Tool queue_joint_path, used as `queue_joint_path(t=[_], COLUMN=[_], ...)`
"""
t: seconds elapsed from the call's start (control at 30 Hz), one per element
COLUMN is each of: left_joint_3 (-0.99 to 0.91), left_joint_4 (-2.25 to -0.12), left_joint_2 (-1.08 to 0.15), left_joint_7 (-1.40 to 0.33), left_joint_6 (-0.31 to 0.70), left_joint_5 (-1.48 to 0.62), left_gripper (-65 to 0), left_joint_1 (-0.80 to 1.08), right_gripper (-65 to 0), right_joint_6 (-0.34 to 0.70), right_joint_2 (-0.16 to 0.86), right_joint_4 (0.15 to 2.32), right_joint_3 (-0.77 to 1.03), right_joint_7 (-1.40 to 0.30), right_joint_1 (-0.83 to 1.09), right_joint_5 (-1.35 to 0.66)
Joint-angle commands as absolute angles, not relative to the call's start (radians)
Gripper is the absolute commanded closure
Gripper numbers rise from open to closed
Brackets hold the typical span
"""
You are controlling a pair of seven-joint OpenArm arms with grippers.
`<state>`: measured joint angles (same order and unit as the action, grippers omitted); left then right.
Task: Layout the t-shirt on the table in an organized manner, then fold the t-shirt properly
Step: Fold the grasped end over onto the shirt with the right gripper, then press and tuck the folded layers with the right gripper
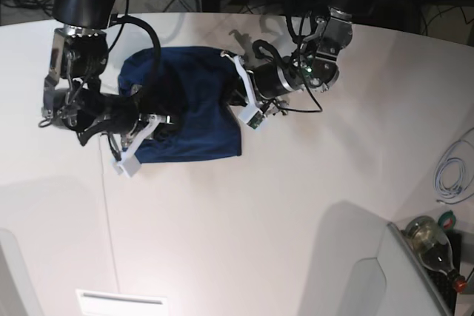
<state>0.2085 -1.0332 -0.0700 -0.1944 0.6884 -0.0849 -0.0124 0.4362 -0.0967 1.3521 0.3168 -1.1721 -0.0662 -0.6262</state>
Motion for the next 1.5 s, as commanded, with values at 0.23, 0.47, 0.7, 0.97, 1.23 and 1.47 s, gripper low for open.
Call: queue_joint_path(t=[0.23,0.47,0.7,0.97,1.23,1.47], left_joint_3=[0.168,-0.044,-0.309,-0.604,-0.687,-0.734], left_joint_4=[-1.119,-1.403,-1.549,-1.544,-1.463,-1.414], left_joint_2=[-0.105,-0.206,-0.274,-0.272,-0.271,-0.271], left_joint_7=[-0.186,-0.338,-0.344,-0.343,-0.338,-0.337], left_joint_6=[0.698,0.687,0.687,0.698,0.698,0.698], left_joint_5=[-0.105,-0.105,-0.107,-0.108,-0.108,-0.108], left_gripper=[0.0,0.0,0.0,0.0,0.0,0.0], left_joint_1=[0.013,0.148,0.371,0.466,0.456,0.455], right_gripper=[-26.6,-35.7,-35.6,-35.6,-35.6,-35.4], right_joint_6=[0.44,0.44,0.438,0.282,-0.008,-0.154], right_joint_2=[-0.099,-0.094,-0.09,-0.087,-0.007,0.131], right_joint_4=[1.248,1.248,1.25,1.319,1.659,1.83], right_joint_3=[0.315,0.229,0.082,-0.15,-0.315,-0.133], right_joint_7=[-1.148,-1.125,-1.061,-0.993,-1.056,-0.978], right_joint_1=[-0.108,-0.105,-0.087,-0.082,-0.07,0.03], right_joint_5=[-0.651,-0.648,-0.647,-0.645,-0.647,-0.647])
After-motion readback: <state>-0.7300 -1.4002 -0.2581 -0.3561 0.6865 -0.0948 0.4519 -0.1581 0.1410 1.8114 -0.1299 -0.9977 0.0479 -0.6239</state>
